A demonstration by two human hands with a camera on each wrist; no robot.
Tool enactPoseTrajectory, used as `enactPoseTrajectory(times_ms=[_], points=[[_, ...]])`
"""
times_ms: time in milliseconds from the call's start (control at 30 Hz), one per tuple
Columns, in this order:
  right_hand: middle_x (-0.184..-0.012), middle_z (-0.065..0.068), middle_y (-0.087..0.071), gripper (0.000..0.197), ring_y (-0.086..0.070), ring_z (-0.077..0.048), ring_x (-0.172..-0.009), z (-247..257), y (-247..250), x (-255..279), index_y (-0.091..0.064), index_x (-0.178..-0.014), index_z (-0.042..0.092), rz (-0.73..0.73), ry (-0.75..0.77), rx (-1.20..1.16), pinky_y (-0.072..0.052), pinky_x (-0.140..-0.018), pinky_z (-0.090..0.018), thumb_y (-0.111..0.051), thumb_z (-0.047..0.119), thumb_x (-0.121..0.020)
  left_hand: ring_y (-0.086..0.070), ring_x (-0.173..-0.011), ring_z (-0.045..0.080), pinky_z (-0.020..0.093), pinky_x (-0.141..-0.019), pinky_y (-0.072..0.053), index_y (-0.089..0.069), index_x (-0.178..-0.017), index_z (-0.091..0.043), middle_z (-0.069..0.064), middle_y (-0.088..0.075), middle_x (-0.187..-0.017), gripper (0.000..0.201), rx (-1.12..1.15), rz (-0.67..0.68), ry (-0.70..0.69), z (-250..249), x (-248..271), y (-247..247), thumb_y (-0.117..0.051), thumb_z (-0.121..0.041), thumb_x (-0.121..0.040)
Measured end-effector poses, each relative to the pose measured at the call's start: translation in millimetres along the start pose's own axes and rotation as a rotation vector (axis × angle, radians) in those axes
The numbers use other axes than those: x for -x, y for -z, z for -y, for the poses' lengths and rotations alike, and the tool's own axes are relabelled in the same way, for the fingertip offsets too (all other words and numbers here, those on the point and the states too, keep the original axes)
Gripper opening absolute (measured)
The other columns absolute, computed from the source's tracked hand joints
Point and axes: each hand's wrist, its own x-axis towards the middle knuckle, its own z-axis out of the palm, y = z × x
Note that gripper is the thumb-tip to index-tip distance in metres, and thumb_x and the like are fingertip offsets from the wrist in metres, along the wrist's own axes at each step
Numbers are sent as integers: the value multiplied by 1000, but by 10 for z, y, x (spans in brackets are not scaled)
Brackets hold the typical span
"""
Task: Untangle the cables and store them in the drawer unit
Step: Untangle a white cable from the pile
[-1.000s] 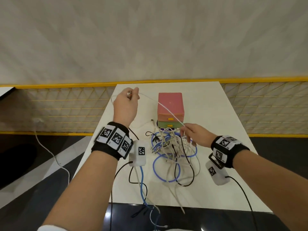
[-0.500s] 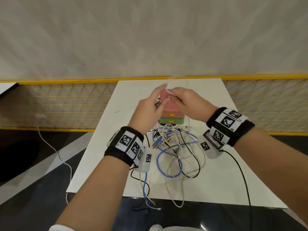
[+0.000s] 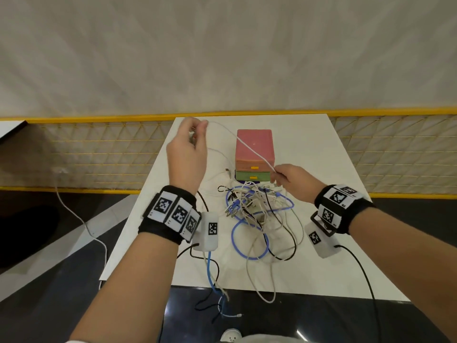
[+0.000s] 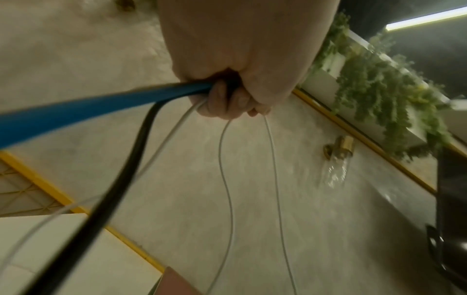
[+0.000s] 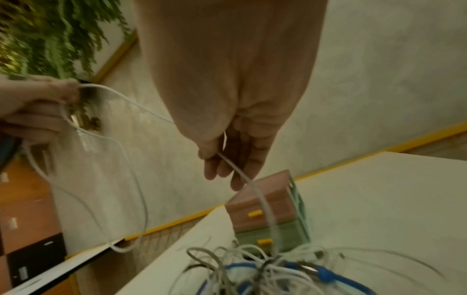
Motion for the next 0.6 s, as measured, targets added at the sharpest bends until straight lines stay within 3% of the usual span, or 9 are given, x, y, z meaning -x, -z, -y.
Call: enactPoseTrajectory(times_ms=[100, 200, 267, 333, 400, 500, 600], points=[[-82, -4, -61, 23, -58, -25, -79, -101, 35, 26, -57, -90, 17, -80, -63, 16, -46, -74, -32, -38, 10, -100, -32, -47, 7, 19, -45, -28, -53, -87, -17, -6, -40, -58, 20, -7, -26, 31, 36, -66, 130, -51, -32, -101], [-79, 0, -62, 22, -64, -26, -73, -2, 150, -22, -61, -103, 11, -214, -76, -93, -55, -65, -35, -39, 11, -100, -31, -49, 11, 26, -46, -28, -55, -89, -13, 3, -42, -59, 24, -29, -9, 42, 95, -37, 180, -51, -33, -101], [-81, 2, -60, 20, -66, -26, -70, 148, 188, 0, -60, -110, 9, -179, -44, -168, -56, -61, -28, -43, 11, -100, -31, -50, 13, 28, -48, -29, -56, -89, -11, 2, -41, -59, 24, -30, -1, 60, 121, 2, 196, -51, -32, -101], [-87, -3, -60, 14, -66, -25, -69, 330, 179, 62, -59, -106, 13, -130, 27, -161, -56, -64, -28, -47, 11, -98, -31, -50, 12, 25, -48, -29, -54, -86, -13, -1, -39, -58, 22, -25, -1, 77, 139, 42, 216, -52, -30, -101], [-94, -3, -61, 13, -60, -21, -72, 447, 166, 99, -61, -99, 14, -216, 135, -77, -52, -71, -31, -49, 10, -97, -31, -48, 9, 22, -47, -29, -53, -86, -15, -1, -40, -59, 21, -28, -2, 86, 156, 89, 242, -52, -30, -101], [-92, -6, -57, 22, -52, -21, -81, 450, 224, 42, -68, -108, 3, -445, 200, 34, -43, -75, -32, -50, 7, -95, -30, -48, 9, 20, -46, -28, -55, -88, -12, -2, -38, -58, 22, -33, 3, 114, 191, 159, 282, -52, -30, -100], [-94, -9, -53, 22, -48, -20, -85, 323, 277, -14, -68, -109, 2, -448, 147, 138, -32, -73, -25, -51, 7, -95, -29, -47, 9, 19, -45, -26, -55, -88, -13, -3, -36, -56, 23, -40, 22, 126, 207, 233, 330, -52, -31, -100]])
